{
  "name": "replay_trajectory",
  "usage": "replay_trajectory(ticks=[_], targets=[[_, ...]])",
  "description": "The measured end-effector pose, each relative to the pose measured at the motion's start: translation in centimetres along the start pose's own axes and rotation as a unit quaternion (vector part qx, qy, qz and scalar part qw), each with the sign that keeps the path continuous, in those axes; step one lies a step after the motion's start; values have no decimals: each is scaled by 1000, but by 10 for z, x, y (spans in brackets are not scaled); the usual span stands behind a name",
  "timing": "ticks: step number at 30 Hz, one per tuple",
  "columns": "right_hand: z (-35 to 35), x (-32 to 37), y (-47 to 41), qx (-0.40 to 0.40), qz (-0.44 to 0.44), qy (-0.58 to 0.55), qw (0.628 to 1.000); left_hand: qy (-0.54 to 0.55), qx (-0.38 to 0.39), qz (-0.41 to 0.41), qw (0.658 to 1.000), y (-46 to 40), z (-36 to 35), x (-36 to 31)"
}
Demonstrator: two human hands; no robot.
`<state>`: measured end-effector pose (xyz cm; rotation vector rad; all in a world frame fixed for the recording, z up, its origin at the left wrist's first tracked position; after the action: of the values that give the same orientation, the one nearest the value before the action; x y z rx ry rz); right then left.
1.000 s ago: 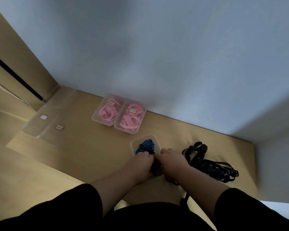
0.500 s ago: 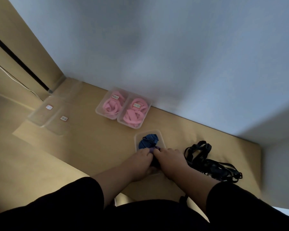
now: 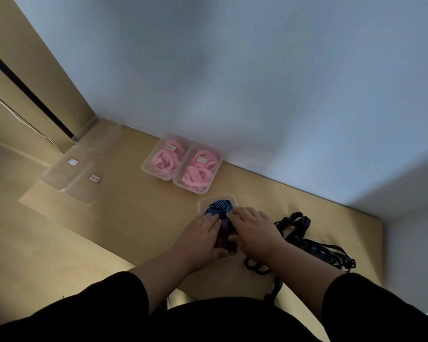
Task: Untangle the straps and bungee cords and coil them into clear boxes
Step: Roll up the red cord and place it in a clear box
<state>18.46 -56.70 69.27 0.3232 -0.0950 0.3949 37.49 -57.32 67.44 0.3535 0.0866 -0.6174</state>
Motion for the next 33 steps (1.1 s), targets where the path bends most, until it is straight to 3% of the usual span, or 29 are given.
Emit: replay_trajectory(ticks=[4,9,16,33], targets=[[-9,6,-7,85,41,41,995,-62,63,36,995,-2,-3,-4],[-21,10,-4,82,15,54,995,-69,96,46,992,-5,-4,-4],[-18,16,-9,62,-14,46,997,-32,84,71,993,-6,-5,-7],[22,40,-25,2,-27,-17,999,56,7,23,998,34,22,43]])
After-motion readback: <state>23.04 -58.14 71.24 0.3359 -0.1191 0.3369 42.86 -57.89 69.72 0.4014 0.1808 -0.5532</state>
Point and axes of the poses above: each hand's wrist, its own y-axis away from the middle knuckle, its own z-axis out of the back of the hand, x = y × z, the point moved 1 cm from there along -y, towards the middle knuckle, and after that the axes turned 2 degrees about x, right-handed, at the moved point
